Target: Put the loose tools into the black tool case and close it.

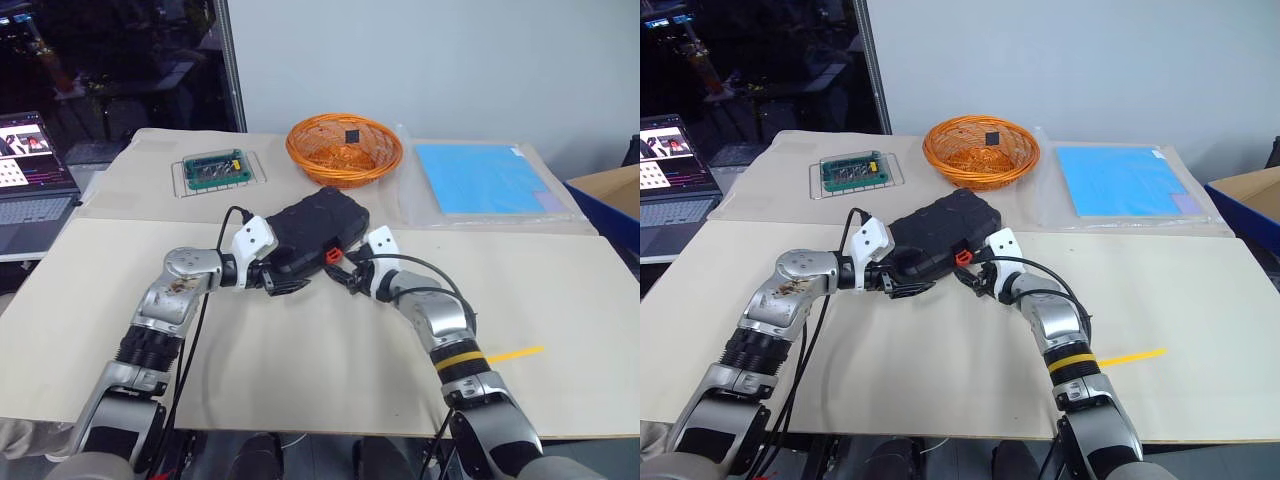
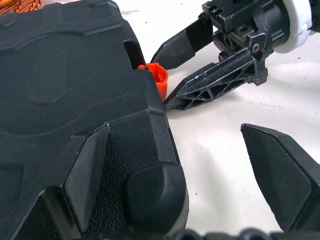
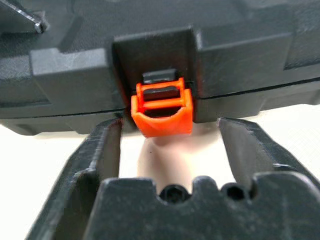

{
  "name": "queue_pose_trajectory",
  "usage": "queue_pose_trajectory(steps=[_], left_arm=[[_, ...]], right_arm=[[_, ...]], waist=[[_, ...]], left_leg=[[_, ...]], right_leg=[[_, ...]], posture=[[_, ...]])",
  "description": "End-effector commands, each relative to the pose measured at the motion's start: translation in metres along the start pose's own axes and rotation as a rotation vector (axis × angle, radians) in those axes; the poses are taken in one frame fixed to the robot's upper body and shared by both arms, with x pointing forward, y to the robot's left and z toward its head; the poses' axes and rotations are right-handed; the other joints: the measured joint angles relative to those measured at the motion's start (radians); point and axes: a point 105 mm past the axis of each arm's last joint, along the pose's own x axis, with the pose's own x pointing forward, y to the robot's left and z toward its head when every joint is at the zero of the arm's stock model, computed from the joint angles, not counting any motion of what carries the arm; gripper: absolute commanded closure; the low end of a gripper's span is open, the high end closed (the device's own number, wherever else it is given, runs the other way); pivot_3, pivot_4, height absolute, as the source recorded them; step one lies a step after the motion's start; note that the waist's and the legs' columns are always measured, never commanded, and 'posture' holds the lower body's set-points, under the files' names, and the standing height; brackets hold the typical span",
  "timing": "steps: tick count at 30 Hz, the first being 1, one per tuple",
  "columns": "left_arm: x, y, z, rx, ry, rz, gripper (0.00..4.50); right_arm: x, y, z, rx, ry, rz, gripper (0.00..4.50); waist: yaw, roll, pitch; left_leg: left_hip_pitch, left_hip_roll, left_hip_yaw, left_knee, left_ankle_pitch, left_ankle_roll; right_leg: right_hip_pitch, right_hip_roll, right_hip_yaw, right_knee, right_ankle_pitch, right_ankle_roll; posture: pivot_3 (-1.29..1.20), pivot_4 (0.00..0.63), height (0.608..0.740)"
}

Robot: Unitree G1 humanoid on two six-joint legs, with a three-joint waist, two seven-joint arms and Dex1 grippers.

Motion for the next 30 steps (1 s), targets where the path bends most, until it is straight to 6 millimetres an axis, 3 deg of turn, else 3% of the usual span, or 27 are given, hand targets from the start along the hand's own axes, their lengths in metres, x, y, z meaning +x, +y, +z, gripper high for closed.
queue_pose_trajectory(steps=[1,3,4,20,30], left_arm=[[-0.002,-0.004,-0.031,-0.074,0.103,-0.001,0.0],[-0.002,-0.003,-0.031,-0.075,0.103,0.0,0.0],[-0.002,-0.004,-0.031,-0.074,0.104,0.0,0.0],[0.0,-0.006,-0.032,-0.075,0.106,-0.004,0.0],[0.002,-0.008,-0.033,-0.076,0.105,-0.008,0.0]], right_arm=[[0.003,0.004,0.028,-0.063,-0.09,0.027,2.57],[0.002,0.003,0.028,-0.074,-0.092,0.03,3.29],[0.002,0.003,0.029,-0.076,-0.095,0.03,3.33],[-0.008,0.006,0.036,-0.244,-0.073,0.03,3.33],[-0.008,0.01,0.045,-0.21,-0.071,0.059,3.33]], waist=[[0.0,0.0,0.0],[0.0,0.0,0.0],[0.0,0.0,0.0],[0.004,0.0,0.001],[0.004,0.0,0.002]], left_leg=[[0.0,0.0,0.0,0.0,0.0,0.0],[0.0,0.0,0.0,0.0,0.0,0.0],[0.0,0.0,0.0,0.0,0.0,0.0],[-0.001,0.0,0.0,0.0,0.003,0.005],[-0.001,0.0,0.0,0.0,0.003,0.005]], right_leg=[[0.0,0.0,0.0,0.0,0.0,0.0],[0.0,0.0,0.0,0.0,0.0,0.0],[0.0,0.0,0.0,0.0,0.0,0.0],[0.0,0.0,0.0,0.0,0.0,0.0],[0.0,0.0,0.0,0.0,0.0,0.0]], posture=[[0.0,0.15,0.74],[0.0,0.15,0.74],[0.0,0.15,0.74],[0.0,0.15,0.74],[0.0,0.15,0.74]])
